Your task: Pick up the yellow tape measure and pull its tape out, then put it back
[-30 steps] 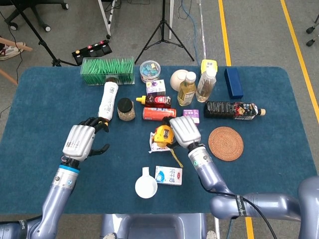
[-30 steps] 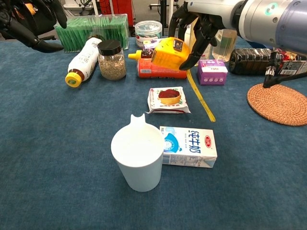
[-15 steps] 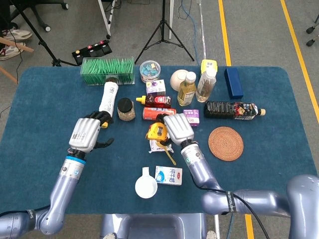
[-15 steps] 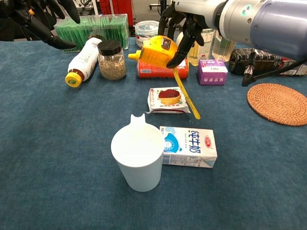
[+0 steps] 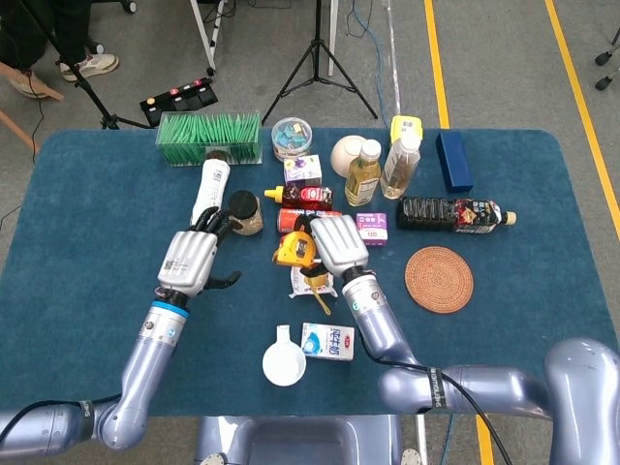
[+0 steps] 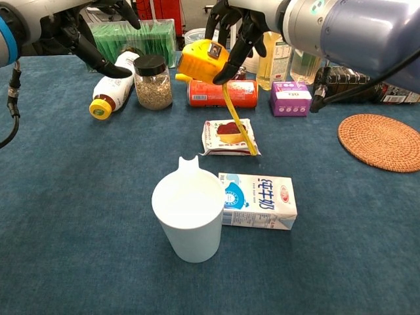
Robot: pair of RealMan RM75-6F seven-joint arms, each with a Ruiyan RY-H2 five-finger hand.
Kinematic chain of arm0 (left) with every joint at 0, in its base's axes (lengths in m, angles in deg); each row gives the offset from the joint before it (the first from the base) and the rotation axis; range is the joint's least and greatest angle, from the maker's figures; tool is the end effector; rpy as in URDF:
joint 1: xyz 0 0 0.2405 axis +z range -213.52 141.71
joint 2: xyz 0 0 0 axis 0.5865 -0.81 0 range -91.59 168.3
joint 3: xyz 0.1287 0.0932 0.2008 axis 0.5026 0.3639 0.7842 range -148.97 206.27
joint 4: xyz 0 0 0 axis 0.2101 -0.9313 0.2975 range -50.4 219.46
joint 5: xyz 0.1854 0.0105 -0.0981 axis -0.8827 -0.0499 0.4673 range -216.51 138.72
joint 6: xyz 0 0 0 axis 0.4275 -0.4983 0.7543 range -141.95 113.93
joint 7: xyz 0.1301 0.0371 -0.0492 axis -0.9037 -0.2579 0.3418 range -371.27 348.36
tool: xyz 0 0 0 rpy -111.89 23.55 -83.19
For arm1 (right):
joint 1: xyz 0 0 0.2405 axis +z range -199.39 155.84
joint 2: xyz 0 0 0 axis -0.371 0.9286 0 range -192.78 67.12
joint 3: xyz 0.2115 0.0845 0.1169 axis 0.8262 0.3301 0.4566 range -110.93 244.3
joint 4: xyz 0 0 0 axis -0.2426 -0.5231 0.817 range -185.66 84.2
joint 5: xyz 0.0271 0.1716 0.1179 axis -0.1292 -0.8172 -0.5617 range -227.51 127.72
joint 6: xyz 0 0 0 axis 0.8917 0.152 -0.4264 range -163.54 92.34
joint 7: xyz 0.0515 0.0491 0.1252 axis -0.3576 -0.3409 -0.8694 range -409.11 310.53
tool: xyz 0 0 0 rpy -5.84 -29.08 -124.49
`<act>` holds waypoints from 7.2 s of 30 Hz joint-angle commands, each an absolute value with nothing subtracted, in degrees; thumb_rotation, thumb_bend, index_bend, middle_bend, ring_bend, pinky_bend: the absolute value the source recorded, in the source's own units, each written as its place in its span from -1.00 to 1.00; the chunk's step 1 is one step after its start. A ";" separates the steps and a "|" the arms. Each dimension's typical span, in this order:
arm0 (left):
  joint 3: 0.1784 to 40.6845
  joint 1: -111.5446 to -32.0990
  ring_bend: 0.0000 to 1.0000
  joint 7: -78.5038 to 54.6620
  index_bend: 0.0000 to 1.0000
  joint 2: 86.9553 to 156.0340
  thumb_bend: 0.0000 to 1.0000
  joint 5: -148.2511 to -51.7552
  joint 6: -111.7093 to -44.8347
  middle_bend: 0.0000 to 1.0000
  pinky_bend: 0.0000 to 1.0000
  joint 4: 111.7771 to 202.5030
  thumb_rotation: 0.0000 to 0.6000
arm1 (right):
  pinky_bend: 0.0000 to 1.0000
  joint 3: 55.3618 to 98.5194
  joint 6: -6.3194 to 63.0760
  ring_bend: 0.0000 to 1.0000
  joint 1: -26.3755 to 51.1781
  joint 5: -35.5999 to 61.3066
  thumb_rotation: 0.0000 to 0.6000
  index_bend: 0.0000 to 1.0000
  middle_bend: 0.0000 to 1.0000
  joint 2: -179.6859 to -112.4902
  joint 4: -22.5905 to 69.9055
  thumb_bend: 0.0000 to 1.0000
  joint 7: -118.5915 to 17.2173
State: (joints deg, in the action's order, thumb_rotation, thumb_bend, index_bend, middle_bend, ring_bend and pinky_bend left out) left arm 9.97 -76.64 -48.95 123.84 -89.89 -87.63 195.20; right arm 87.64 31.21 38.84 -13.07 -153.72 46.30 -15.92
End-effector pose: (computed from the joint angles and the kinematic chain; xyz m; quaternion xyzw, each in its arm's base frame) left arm -0.0792 0.3145 0.0440 -0.6460 -0.4129 -0.4466 0.4612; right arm -0.0083 -0.3681 0.0045 0.6781 -0.4141 0.4468 0.4112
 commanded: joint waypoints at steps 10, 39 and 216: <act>8.81 -78.75 -0.85 -50.79 -0.52 126.27 -0.65 -87.35 -90.62 -0.69 -0.25 196.31 1.00 | 0.40 87.13 32.41 0.41 38.60 -8.49 1.00 0.19 0.17 -155.72 45.52 -0.70 -16.82; 9.59 -80.67 -0.87 -48.35 -0.54 129.67 -0.65 -85.78 -91.26 -0.71 -0.25 194.60 1.00 | 0.40 88.31 33.08 0.43 39.69 -7.78 1.00 0.20 0.17 -161.17 41.16 -0.70 -14.13; 14.91 -60.65 -0.54 4.87 0.12 90.64 -0.11 -111.06 -79.65 -0.34 -0.17 190.40 1.00 | 0.43 80.76 28.80 0.52 30.71 -6.45 1.00 0.33 0.33 -147.84 43.72 -0.66 -12.56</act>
State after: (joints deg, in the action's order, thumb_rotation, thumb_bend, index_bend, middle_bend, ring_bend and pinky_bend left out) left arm 14.91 -60.25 5.39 90.28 -110.90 -79.97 189.98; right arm 80.72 28.74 30.71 -6.48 -147.82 43.64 -12.60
